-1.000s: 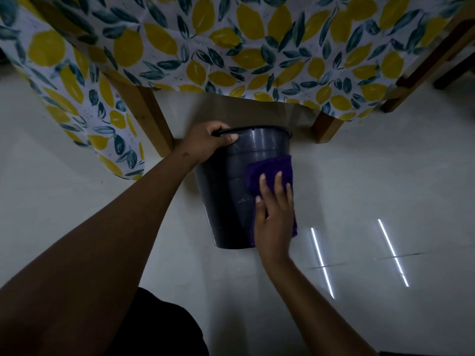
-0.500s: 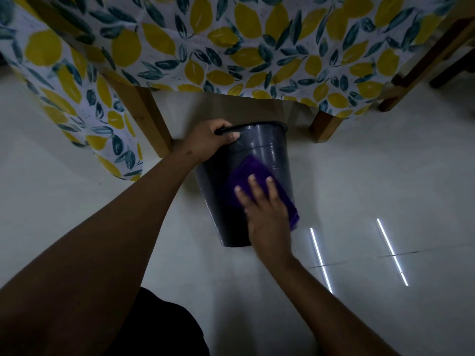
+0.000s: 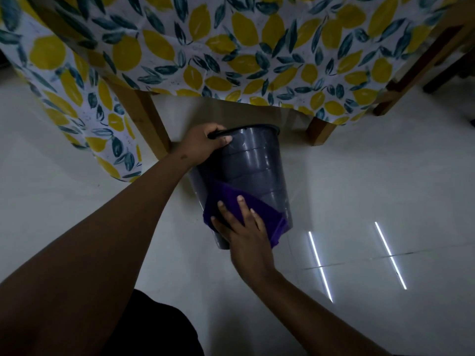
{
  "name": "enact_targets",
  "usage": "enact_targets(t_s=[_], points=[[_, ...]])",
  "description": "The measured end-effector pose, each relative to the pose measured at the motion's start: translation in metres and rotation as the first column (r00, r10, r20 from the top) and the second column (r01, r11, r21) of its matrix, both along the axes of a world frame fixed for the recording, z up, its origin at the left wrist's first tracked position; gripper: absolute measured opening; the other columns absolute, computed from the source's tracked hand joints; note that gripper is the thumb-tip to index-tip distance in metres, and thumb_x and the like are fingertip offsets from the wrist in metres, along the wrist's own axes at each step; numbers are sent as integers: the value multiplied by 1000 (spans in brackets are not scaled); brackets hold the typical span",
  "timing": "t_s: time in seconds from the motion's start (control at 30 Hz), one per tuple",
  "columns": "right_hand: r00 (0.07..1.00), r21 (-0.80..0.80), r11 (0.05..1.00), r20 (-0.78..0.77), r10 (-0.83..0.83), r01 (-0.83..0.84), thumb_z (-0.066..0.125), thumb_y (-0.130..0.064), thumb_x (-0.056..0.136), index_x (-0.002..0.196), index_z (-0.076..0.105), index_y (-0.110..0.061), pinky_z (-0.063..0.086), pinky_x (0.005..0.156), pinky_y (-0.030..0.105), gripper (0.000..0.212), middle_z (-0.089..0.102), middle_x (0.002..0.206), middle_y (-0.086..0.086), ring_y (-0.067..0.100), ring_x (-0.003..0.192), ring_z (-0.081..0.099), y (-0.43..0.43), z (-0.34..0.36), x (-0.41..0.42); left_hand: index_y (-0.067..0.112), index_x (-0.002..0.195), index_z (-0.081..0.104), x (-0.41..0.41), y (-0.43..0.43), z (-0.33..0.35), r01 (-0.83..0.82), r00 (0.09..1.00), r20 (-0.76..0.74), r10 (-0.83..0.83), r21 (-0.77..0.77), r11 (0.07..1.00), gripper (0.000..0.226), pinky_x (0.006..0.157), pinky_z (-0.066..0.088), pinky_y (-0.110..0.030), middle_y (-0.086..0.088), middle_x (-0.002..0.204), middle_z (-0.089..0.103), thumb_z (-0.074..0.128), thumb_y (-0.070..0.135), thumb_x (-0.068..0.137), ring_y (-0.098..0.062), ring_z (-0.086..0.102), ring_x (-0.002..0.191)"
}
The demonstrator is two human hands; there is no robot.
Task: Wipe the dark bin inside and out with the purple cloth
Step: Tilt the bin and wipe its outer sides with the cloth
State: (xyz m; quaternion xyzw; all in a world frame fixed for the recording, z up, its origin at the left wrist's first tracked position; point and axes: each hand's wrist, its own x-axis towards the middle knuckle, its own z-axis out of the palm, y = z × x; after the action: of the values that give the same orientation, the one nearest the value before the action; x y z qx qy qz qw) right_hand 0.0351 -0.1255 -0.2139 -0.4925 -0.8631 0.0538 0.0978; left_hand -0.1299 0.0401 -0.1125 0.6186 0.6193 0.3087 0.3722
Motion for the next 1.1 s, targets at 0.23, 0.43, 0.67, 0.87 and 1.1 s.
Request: enact_targets(t_s=[0.23, 0.43, 0.67, 0.87, 1.1], points=[[870, -32, 945, -382, -313, 326, 51, -6, 87, 145, 37, -35, 30, 110, 57, 66, 22, 159, -4, 29, 147, 12, 37, 24, 14, 11, 95, 64, -1, -5, 5, 68, 993, 98, -62, -58, 996, 14, 58, 39, -6, -2, 83, 59, 63, 23, 89, -6, 52, 71], [530, -370, 812, -621, -577, 452, 42, -19, 102, 148, 33, -35, 25, 116, 45, 50, 19, 159, -9, 18, 147, 14, 89, 43, 35, 1, 100, 61, -6, -7, 7, 120, 990, 90, -112, -93, 988, 24, 60, 40, -10, -8, 87, 56, 60, 23, 91, -14, 52, 81], [977, 39, 983, -128, -173, 180, 66, -11, 77, 146, 35, -33, 29, 107, 56, 79, 21, 160, -4, 33, 147, 11, 18, 13, 15, 6, 97, 61, 3, -1, 9, 126, 986, -107, -127, -17, 992, 26, 65, 39, -27, -10, 86, 61, 57, 31, 92, -16, 55, 79], [993, 90, 992, 88, 79, -86, 78, -4, 65, 144, 39, -31, 15, 112, 46, 92, 25, 157, -7, 27, 148, -4, 6, -2, 15, 15, 91, 60, 8, -1, 14, 170, 983, -62, -173, -50, 984, 13, 59, 38, -14, 7, 71, 53, 57, 28, 93, -4, 49, 67], [969, 78, 974, -145, -199, 212, 53, -3, 81, 148, 30, -33, 24, 110, 54, 77, 18, 160, -5, 29, 147, 10, 57, 40, 27, 7, 106, 63, 15, 1, 18, 183, 983, -17, -185, -63, 981, 23, 78, 47, -28, -5, 94, 65, 56, 25, 94, -13, 60, 83]])
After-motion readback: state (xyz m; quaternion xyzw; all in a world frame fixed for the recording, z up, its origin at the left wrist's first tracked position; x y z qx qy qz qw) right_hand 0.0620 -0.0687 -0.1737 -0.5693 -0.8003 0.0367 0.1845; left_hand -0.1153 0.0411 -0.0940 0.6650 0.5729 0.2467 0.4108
